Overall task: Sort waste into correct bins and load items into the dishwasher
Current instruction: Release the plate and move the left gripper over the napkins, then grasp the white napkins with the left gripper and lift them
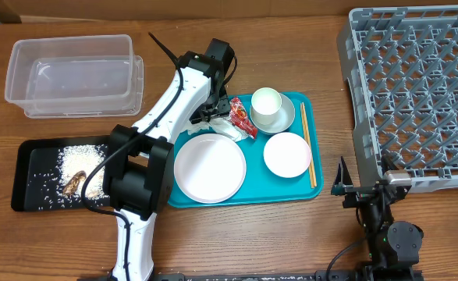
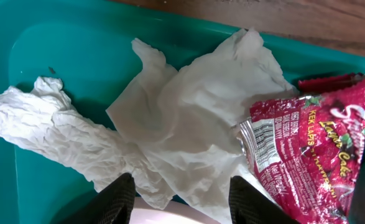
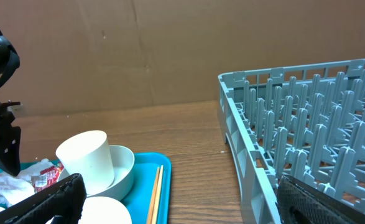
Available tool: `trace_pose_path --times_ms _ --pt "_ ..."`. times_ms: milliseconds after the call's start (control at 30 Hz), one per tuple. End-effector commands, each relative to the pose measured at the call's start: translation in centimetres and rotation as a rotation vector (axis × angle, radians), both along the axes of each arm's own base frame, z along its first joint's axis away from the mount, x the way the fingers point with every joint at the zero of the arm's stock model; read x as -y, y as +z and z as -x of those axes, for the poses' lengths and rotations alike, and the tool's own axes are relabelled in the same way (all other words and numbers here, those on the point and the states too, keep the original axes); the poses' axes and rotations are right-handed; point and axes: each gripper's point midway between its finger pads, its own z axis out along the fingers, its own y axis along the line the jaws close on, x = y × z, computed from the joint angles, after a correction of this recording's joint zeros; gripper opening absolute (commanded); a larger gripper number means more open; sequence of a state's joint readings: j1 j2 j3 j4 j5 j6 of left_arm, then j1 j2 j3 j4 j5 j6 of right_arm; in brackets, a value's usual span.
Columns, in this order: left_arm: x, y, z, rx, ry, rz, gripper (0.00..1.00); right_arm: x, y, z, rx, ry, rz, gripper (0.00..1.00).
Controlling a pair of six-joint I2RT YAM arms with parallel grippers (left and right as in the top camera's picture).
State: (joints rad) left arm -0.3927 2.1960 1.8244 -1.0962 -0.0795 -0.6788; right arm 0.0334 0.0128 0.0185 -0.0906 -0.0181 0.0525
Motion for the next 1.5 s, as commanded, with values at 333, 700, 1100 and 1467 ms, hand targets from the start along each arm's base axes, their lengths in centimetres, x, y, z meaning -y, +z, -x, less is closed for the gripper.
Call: trace_pose_path --times_ms 333,700,1100,1467 --pt "0.7 -1.8 1.1 -0.021 0.12 0.01 0.51 0.3 -0.1 0.0 0.005 -0.014 -0.008 1.0" --pt "1.1 -2.7 1.1 -0.014 0.136 0.033 0.21 0.3 -0.1 0.0 0.005 -0.014 -0.008 1.0" --pt "-0.3 0.7 1.4 -0.04 0.153 0.015 0.04 0.3 -0.1 0.0 0.005 -0.014 -0.008 1.0" --pt "-1.9 7.2 0.4 0.066 0.149 0.041 0.04 0.3 -0.1 0.0 0.005 -0.014 -0.008 1.0"
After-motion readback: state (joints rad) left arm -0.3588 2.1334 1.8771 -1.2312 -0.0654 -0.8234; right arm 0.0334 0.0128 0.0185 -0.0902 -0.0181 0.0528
